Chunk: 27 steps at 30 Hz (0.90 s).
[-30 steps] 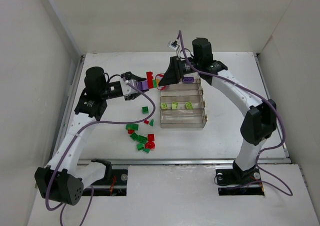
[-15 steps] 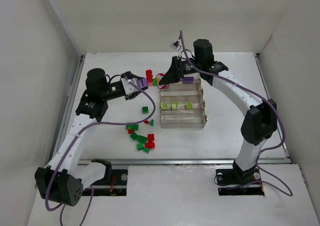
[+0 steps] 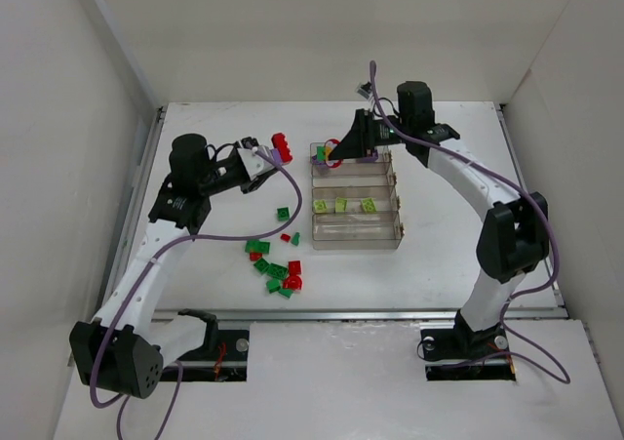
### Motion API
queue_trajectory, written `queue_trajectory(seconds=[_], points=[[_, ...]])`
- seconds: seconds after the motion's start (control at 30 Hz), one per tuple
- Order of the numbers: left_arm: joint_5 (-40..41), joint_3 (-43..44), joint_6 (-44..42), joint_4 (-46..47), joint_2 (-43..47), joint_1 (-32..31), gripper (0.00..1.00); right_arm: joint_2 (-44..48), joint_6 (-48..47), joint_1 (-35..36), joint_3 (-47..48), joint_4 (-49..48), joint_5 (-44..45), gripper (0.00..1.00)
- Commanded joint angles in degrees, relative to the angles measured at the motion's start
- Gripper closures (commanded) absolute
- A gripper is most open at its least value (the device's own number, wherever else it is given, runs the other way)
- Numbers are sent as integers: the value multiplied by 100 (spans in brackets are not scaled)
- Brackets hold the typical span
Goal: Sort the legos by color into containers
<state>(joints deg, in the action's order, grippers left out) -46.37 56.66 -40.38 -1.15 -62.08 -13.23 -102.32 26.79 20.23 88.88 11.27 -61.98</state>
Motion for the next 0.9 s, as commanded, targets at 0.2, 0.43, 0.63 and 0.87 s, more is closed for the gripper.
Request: queue_trajectory(seconds=[0.2,0.43,0.63,0.87], points=[[680,-270,128,-235,-391,5,100,397,-209,7,-81,340,1159,100],[1684,-1059,-1146,-175,-1262,5,94,459,-393,7,-29,578,1416,100],[974,-1325,-2061,-596,-1368,5,72,520,-498,113,-29,754,1592,100],[638,-1430,-2062,-703,-1420,5,54,520,-604,166,-29,860,1662,100]])
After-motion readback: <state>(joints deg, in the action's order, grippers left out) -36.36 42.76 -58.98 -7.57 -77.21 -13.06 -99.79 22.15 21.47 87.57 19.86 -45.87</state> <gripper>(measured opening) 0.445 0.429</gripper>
